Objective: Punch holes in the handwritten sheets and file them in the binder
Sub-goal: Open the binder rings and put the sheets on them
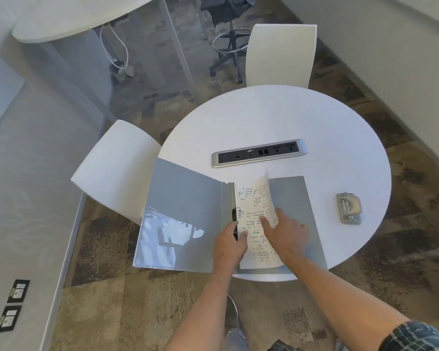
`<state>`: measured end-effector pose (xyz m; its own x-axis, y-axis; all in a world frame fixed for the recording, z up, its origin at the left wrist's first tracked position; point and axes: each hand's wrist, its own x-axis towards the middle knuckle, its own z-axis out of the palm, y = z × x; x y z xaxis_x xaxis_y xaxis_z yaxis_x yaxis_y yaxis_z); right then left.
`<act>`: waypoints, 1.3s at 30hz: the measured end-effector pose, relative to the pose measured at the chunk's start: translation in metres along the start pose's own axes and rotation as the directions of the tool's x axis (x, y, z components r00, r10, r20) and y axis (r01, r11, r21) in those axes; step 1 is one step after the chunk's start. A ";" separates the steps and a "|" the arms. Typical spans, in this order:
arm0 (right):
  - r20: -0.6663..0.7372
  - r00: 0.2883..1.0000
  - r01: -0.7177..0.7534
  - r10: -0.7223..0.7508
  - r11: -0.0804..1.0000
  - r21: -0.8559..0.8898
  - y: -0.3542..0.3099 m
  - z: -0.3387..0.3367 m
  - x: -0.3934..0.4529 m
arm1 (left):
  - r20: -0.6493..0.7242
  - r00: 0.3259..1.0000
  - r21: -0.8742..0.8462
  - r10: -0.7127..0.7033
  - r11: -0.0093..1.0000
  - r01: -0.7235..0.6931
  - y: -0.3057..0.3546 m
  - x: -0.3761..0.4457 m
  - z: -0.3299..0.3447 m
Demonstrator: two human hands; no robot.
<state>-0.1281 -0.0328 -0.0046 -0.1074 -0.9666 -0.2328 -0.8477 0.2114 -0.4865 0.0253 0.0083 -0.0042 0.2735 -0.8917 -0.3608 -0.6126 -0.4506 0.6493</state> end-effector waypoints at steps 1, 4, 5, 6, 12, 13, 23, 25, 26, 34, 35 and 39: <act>0.040 0.999 0.018 -0.023 0.994 0.104 -0.006 -0.001 -0.001 | -0.065 0.998 -0.042 0.026 0.999 -0.029 0.009 0.000 -0.002; 0.212 0.975 -0.026 -0.060 0.924 0.381 -0.023 -0.008 -0.006 | -0.042 0.999 -0.281 0.033 0.959 -0.044 0.031 0.002 -0.007; 0.237 0.969 -0.046 -0.069 0.892 0.449 -0.027 -0.010 -0.008 | -0.019 1.000 -0.372 0.012 0.928 -0.018 0.035 0.003 -0.009; 0.252 0.965 -0.069 -0.071 0.858 0.509 -0.029 -0.012 -0.009 | -0.016 1.000 -0.450 -0.019 0.893 0.010 0.037 0.005 -0.011; 0.247 0.967 -0.104 -0.066 0.782 0.615 -0.032 -0.020 -0.012 | 0.073 0.973 -0.744 -0.221 0.637 0.200 0.044 0.003 -0.019; 0.249 0.965 -0.098 -0.077 0.777 0.622 -0.032 -0.020 -0.014 | 0.095 0.969 -0.765 -0.230 0.605 0.219 0.043 0.002 -0.019; 0.210 0.965 -0.019 -0.158 0.755 0.656 -0.035 -0.014 -0.014 | 0.129 0.965 -0.818 -0.227 0.526 0.233 0.033 0.008 -0.034; 0.212 0.962 -0.008 -0.173 0.757 0.653 -0.039 -0.015 -0.015 | 0.128 0.964 -0.829 -0.234 0.508 0.233 0.032 0.009 -0.037; 0.216 0.959 -0.002 -0.182 0.760 0.650 -0.040 -0.015 -0.014 | 0.126 0.963 -0.837 -0.239 0.496 0.233 0.032 0.009 -0.038; 0.212 0.939 0.068 -0.271 0.751 0.657 -0.046 -0.009 -0.009 | -0.013 0.961 -0.805 -0.277 0.572 0.155 0.032 0.016 -0.053; 0.220 0.938 0.066 -0.267 0.762 0.644 -0.046 -0.007 -0.008 | -0.068 0.957 -0.766 -0.283 0.629 0.132 0.030 0.018 -0.059; 0.271 0.942 0.012 -0.196 0.829 0.560 -0.034 0.008 0.001 | -0.288 0.928 -0.532 -0.236 0.845 0.050 0.019 0.025 -0.089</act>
<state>-0.0949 -0.0396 0.0055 0.2059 -0.9131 -0.3519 -0.4130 0.2449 -0.8772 0.0863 -0.0263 0.0588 0.6124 -0.7334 -0.2950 -0.1097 -0.4484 0.8871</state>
